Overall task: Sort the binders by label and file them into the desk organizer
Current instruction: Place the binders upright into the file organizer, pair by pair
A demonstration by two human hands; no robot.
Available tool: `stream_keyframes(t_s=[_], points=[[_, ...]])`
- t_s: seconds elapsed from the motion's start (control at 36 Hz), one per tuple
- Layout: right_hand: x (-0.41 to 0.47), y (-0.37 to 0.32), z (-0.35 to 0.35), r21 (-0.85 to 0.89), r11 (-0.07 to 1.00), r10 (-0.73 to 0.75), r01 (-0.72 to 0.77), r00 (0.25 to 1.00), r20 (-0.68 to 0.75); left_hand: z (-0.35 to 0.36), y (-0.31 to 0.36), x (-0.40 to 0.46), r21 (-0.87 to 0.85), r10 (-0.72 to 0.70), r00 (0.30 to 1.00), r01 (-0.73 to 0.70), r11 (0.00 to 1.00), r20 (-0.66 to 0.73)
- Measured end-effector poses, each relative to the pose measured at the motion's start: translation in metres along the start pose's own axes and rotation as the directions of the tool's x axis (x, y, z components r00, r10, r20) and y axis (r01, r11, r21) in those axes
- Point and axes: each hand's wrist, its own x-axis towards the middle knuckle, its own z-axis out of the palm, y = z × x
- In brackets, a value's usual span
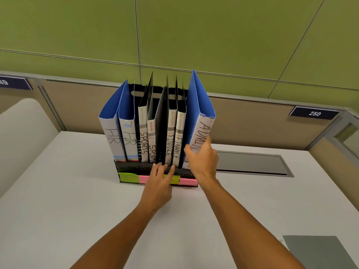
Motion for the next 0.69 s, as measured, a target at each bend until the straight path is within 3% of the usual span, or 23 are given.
stream_keyframes(t_s=[0.25, 0.5, 0.69], points=[[-0.029, 0.008, 0.022, -0.086, 0.996, 0.014, -0.006, 0.996, 0.083, -0.003, 0.001, -0.002, -0.024, -0.005, 1.0, 0.005, 1.0, 0.001], [-0.004, -0.013, -0.008, -0.045, 0.998, -0.033, 0.033, 0.999, -0.01, -0.001, 0.001, -0.003, -0.008, -0.016, 1.0, 0.016, 1.0, 0.005], [-0.004, -0.002, -0.002, -0.112, 0.994, 0.003, 0.005, 0.998, 0.068, -0.001, 0.0, -0.004, 0.009, -0.004, 1.0, 0.004, 1.0, 0.009]])
